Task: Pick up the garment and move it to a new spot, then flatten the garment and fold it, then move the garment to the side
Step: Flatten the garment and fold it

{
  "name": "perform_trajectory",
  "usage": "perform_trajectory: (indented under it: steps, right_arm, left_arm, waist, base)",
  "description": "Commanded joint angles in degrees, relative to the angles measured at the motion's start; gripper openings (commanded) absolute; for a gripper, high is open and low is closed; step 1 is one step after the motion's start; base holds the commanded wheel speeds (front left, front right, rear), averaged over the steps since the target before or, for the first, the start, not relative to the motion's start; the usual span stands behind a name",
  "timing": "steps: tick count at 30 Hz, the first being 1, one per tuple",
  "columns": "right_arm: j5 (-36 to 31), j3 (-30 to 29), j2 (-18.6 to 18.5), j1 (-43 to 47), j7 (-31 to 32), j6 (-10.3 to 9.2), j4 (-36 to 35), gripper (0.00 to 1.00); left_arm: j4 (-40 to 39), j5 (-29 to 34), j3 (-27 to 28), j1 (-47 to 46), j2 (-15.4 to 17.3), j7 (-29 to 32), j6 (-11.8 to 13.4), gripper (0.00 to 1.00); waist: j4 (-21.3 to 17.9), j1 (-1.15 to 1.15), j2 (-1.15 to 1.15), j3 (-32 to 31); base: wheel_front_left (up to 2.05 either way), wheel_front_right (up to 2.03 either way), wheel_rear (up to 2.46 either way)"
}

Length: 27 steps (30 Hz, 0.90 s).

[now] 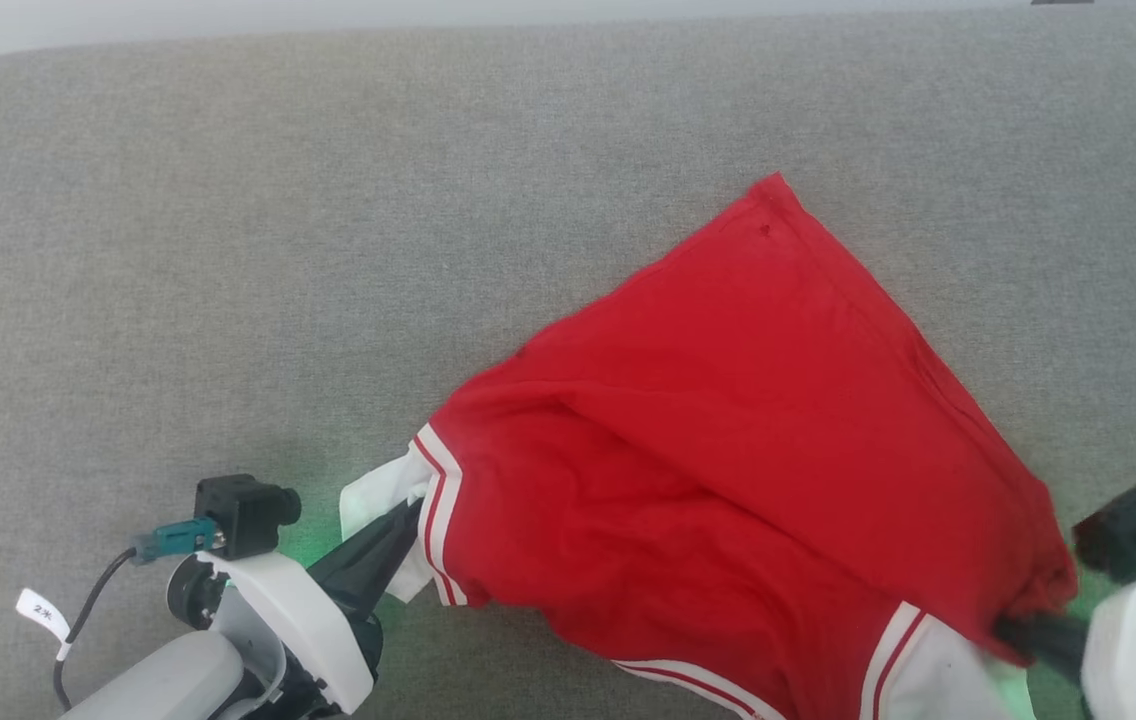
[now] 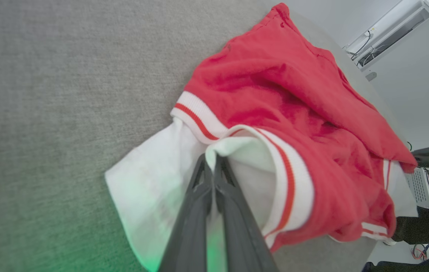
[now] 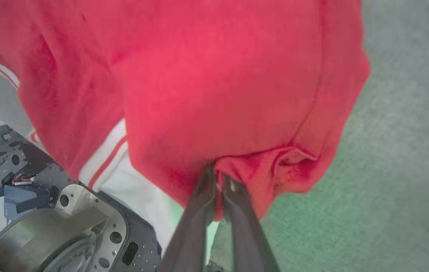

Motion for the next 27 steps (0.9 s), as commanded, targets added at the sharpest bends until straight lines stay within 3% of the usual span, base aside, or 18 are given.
perform_trajectory:
  steps: [1,9,13,18,21,27]
  right_arm:
    - [-0.30,-0.99,0.21,0.49,-0.61,-0.05,-0.87,1.00]
    - [-0.68,-17.60,-1.49,1.53,2.23,-0.06,-11.47,1.00]
    - [-2.40,-20.44,-2.17,-5.15,3.17,-0.05,-14.18,1.00]
    - [-4.53,-12.98,0.08,-18.78,2.33,-0.05,-10.38,1.00]
    - [-5.42,-6.76,2.84,-27.81,2.60,-0.06,-4.22,1.00]
    - [-7.67,5.94,4.74,-41.81,3.60,-0.06,9.94,1.00]
  left_arm:
    - [0.06,0.89,0.29,0.44,-0.03,-0.24,0.16,0.00]
    - [-0.70,1.37,0.87,1.52,-0.46,-0.24,0.16,0.00]
    - [-1.19,1.89,0.42,0.55,-1.07,-0.24,0.16,0.00]
    - [-1.43,2.37,-0.57,-1.46,-2.08,-0.24,0.16,0.00]
    - [-1.64,2.65,-1.17,-2.81,-3.25,-0.24,0.16,0.00]
    - [-1.64,3.05,-2.92,-5.65,-5.58,-0.23,0.16,0.00]
  waist:
    - [-0.02,0.00,0.00,-0.03]
    - [0.80,0.00,0.00,-0.54]
    - [1.73,0.00,0.00,0.23]
    - [3.58,0.00,0.00,2.22]
    - [4.95,0.00,0.00,4.08]
    - [8.61,0.00,0.00,7.74]
  base:
    - [0.00,0.00,0.00]
    - [0.00,0.00,0.00]
    - [0.00,0.00,0.00]
    - [0.00,0.00,0.00]
    - [0.00,0.00,0.00]
    - [0.00,0.00,0.00]
